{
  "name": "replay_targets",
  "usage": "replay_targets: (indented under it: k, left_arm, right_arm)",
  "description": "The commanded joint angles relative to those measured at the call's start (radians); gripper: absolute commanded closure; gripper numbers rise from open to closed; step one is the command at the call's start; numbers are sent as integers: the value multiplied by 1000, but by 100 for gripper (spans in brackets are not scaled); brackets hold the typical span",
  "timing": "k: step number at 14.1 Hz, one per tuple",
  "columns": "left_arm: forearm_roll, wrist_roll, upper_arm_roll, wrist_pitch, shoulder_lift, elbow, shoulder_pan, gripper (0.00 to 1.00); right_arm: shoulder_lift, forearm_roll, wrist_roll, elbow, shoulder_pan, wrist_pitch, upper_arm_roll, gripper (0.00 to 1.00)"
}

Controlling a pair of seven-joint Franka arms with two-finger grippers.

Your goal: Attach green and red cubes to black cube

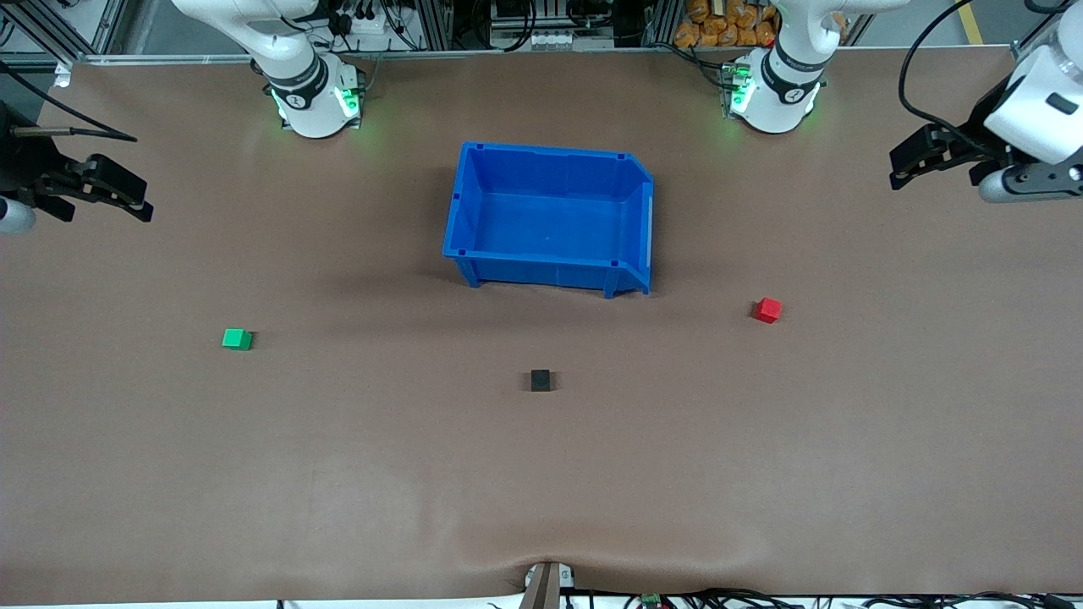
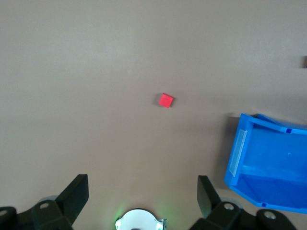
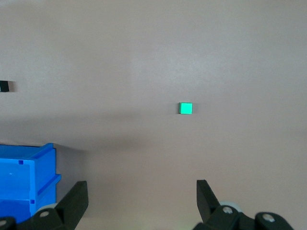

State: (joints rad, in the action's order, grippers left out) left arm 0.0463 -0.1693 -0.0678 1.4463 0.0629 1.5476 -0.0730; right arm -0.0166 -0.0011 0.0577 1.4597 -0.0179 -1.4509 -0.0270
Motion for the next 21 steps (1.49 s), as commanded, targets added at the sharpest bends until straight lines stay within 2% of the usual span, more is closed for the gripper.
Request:
replay_targets:
  k: [1, 6, 9, 15, 21]
  left_arm:
    - [1, 16, 0, -20, -15, -37, 4, 0]
    - [47, 25, 2, -18, -29, -37, -4, 0]
    - [37, 31, -3, -20, -43, -30, 2, 0]
    - [35, 53, -9, -26, -38, 20, -4, 0]
    - [35, 51, -10, 58, -25, 115, -7, 0]
  right_arm:
    - [-16, -7, 13, -32, 13, 17, -10, 0]
    - [-17, -7, 13, -32, 15, 15, -8, 0]
    - [-19, -7, 13, -32, 15, 14, -8, 0]
    - [-43, -7, 14, -30, 16, -6, -8, 0]
    - [-92, -16, 16, -25, 27, -49, -5, 0]
